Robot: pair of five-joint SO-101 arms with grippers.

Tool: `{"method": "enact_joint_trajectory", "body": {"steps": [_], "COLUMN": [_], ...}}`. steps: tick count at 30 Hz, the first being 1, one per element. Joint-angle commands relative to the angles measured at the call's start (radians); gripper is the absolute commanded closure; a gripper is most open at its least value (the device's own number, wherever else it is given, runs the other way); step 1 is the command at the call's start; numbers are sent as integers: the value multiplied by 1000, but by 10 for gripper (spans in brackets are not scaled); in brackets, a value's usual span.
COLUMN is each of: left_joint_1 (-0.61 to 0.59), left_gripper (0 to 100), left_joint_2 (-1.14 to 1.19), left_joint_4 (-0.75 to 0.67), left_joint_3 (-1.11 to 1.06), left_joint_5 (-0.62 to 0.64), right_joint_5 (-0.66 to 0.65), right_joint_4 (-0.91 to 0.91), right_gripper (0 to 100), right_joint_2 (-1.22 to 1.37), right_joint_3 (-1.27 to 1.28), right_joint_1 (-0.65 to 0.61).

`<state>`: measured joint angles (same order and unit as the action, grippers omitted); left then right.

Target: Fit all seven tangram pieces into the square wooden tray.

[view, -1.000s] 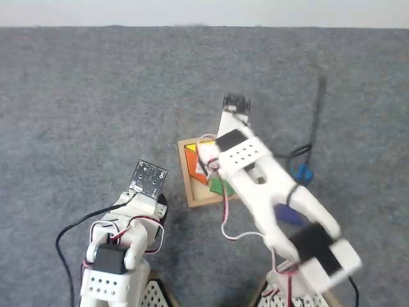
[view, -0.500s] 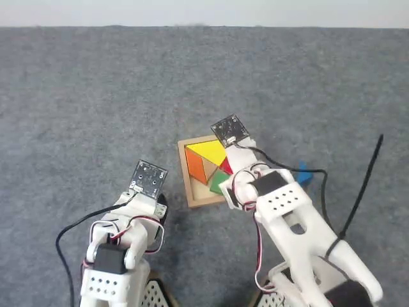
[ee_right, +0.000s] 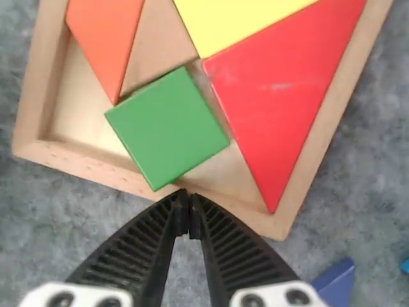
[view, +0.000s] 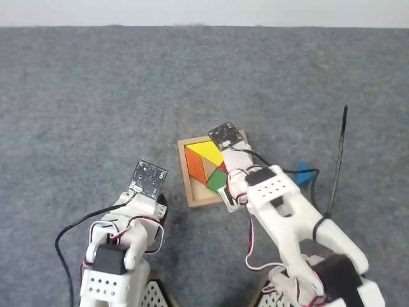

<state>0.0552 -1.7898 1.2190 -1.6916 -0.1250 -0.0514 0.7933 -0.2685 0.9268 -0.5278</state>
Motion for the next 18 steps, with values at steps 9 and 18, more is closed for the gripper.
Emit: {"method": "enact_joint_trajectory", "body": {"steps": [9,18], "left_joint_1": [2,2], "left_gripper": [912,912], "left_joint_2": [2,2], "left_joint_4": [-3,-3], "left_joint_3": [7,7], "left_joint_5": [6,6], "right_joint_5": [-14,-48], "right_joint_4": [-13,50], "right_gripper": [993,993], "right_joint_2": [65,-53], "right_joint_3": [-150,-149], "right_joint_1": [8,27]}}
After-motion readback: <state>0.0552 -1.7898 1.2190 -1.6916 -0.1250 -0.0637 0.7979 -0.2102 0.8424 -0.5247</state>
